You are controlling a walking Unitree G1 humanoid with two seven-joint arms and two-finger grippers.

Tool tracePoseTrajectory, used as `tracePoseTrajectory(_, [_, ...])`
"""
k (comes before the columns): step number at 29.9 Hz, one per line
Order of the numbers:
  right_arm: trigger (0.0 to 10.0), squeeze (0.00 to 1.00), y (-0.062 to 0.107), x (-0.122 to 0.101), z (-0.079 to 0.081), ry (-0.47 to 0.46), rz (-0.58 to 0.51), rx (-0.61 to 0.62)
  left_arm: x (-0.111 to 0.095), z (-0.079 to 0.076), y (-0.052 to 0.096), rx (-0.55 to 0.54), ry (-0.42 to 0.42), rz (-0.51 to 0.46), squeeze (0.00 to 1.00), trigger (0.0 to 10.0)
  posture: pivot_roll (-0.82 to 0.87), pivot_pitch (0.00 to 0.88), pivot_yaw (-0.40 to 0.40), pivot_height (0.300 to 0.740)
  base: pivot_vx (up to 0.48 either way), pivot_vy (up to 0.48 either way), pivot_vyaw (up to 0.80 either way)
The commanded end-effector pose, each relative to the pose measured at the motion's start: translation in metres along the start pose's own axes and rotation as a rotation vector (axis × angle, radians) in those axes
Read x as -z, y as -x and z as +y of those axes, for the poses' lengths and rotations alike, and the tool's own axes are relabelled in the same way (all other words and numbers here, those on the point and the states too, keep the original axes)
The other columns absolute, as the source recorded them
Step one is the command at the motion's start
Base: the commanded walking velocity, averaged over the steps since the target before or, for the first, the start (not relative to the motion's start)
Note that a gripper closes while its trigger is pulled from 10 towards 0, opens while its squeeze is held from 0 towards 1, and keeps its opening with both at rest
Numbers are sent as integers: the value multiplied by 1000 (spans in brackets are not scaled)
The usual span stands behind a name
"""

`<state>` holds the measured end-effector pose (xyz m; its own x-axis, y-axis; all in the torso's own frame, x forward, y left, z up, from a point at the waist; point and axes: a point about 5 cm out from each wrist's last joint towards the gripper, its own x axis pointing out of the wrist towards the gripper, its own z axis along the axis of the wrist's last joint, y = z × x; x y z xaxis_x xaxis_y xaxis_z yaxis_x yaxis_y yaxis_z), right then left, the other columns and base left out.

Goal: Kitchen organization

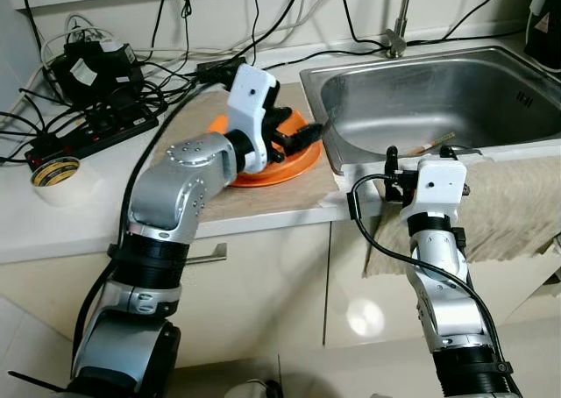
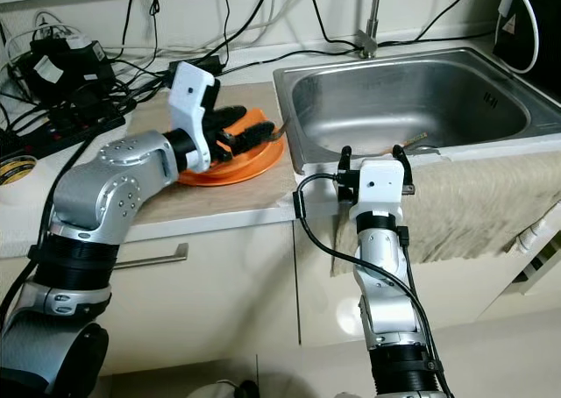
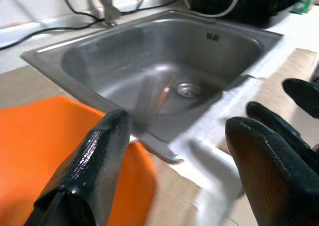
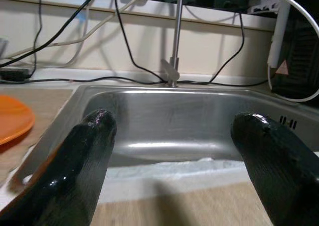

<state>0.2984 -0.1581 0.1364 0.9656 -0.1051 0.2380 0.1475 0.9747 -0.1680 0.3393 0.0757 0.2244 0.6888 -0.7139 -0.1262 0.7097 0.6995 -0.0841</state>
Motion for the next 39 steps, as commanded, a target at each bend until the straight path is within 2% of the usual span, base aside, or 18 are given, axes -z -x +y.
tracePoseTrajectory(1, [10000, 0, 0, -1, 4, -1, 2, -11, 0, -1, -1, 11, -21, 13, 0, 10000, -61, 0, 131, 736, 0, 0, 0])
tracePoseTrajectory(6, [10000, 0, 0, -1, 5, -2, 3, -11, -2, -3, -3, 8, -80, 5, 0, 10000, -62, 0, 134, 736, 0, 0, 0])
tracePoseTrajectory(7, [10000, 0, 1, -1, 4, -2, 2, -10, -4, -3, -5, -3, -129, -23, 0, 10000, -64, 0, 137, 736, 0, 0, 0])
tracePoseTrajectory(11, [10000, 0, 1, -2, 1, 7, -4, -4, -9, 5, -6, -76, -200, -106, 0, 10000, -68, 0, 139, 736, 0, 0, 0])
tracePoseTrajectory(15, [10000, 0, -1, -1, -10, 21, -4, 25, -11, 14, 3, -151, -123, -181, 0, 10000, -73, 0, 137, 736, 0, 0, 0])
tracePoseTrajectory(18, [10000, 0, 0, -1, -9, 24, -6, 21, -15, 15, 9, -192, -101, -256, 0, 10000, -71, 0, 131, 736, 0, 0, 0])
tracePoseTrajectory(21, [10000, 0, 0, -1, -7, 23, -5, 14, -13, 16, 10, -224, -98, -269, 0, 10000, -69, 0, 128, 736, 0, 0, 0])
tracePoseTrajectory(24, [10000, 0, 0, 0, -4, 24, -6, -3, 1, 36, 20, -416, -106, -281, 0, 10000, -66, 0, 124, 736, 0, 0, 0])
tracePoseTrajectory(25, [10000, 0, 0, 0, -3, 25, -6, -5, 17, 51, 32, -537, -109, -257, 0, 10000, -64, 0, 120, 736, 0, 0, 0])
tracePoseTrajectory(26, [10000, 0, 0, 0, -3, 25, -6, -5, 17, 51, 32, -537, -109, -257, 0, 10000, -64, 0, 120, 736, 0, 0, 0])
tracePoseTrajectory(29, [10000, 0, 0, 1, -5, 26, -3, -5, 39, 68, 49, -653, -92, -211, 0, 10000, -58, 0, 112, 736, 0, 0, 0])
tracePoseTrajectory(32, [10000, 0, -1, 2, -6, 31, -2, -12, 40, 69, 53, -685, -110, -202, 0, 10000, -49, 0, 103, 736, 0, 0, 0])
tracePoseTrajectory(39, [10000, 0, -2, 3, 0, 27, 0, -31, 30, 63, 47, -673, -105, -238, 0, 10000, -37, 0, 97, 736, 0, 0, 0])
